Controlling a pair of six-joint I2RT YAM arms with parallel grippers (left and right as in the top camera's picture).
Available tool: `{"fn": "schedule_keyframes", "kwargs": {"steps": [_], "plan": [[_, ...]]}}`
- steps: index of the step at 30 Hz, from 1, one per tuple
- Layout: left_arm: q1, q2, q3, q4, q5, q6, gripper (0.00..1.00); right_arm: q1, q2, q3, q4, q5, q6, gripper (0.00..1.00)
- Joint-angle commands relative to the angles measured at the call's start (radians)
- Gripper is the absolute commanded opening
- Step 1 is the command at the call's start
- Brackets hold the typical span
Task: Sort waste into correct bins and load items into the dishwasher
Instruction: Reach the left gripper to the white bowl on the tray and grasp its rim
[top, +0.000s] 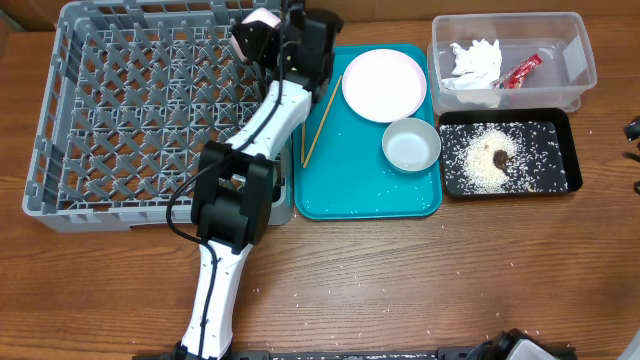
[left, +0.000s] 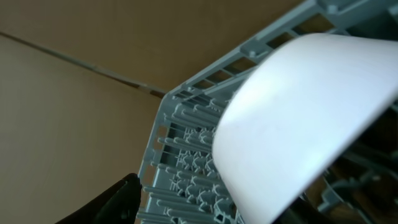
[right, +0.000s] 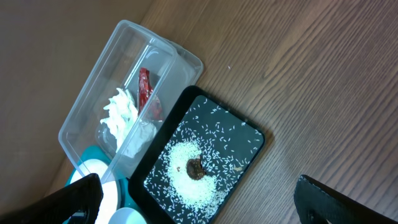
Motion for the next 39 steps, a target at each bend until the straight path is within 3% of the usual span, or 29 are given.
{"fn": "schedule_keyframes", "kwargs": {"steps": [1,6,13,18,23,28,31,35,39], "plan": [[-0.012,-0.001,0.010,-0.045,-0.035,0.005,0.63,-0.001,-0.002,0.024,0.005,-0.005,0.003,1.00],[-0.023,-0.006,0.010,-0.066,-0.034,0.005,0.73,-0.001,-0.002,0.024,0.005,-0.005,0.003,1.00],[-0.057,-0.078,0.010,-0.232,0.109,-0.108,0.76,-0.001,-0.002,0.024,0.005,-0.005,0.003,1.00],[-0.060,-0.166,0.010,-0.422,0.386,-0.282,0.80,-0.001,-0.002,0.024,0.005,-0.005,0.003,1.00],[-0.061,-0.258,0.010,-0.511,0.703,-0.405,0.82,-0.001,-0.002,0.024,0.005,-0.005,0.003,1.00],[-0.077,-0.300,0.010,-0.547,1.164,-0.530,0.83,-0.001,-0.002,0.024,0.005,-0.005,0.003,1.00],[-0.088,-0.277,0.010,-0.573,1.399,-0.661,0.77,-0.001,-0.002,0.024,0.005,-0.005,0.003,1.00],[-0.124,-0.207,0.010,-0.594,1.500,-0.853,0.71,-0.001,-0.002,0.024,0.005,-0.005,0.003,1.00],[-0.193,-0.131,0.010,-0.604,1.440,-0.948,0.67,-0.001,-0.002,0.024,0.005,-0.005,0.003,1.00]]}}
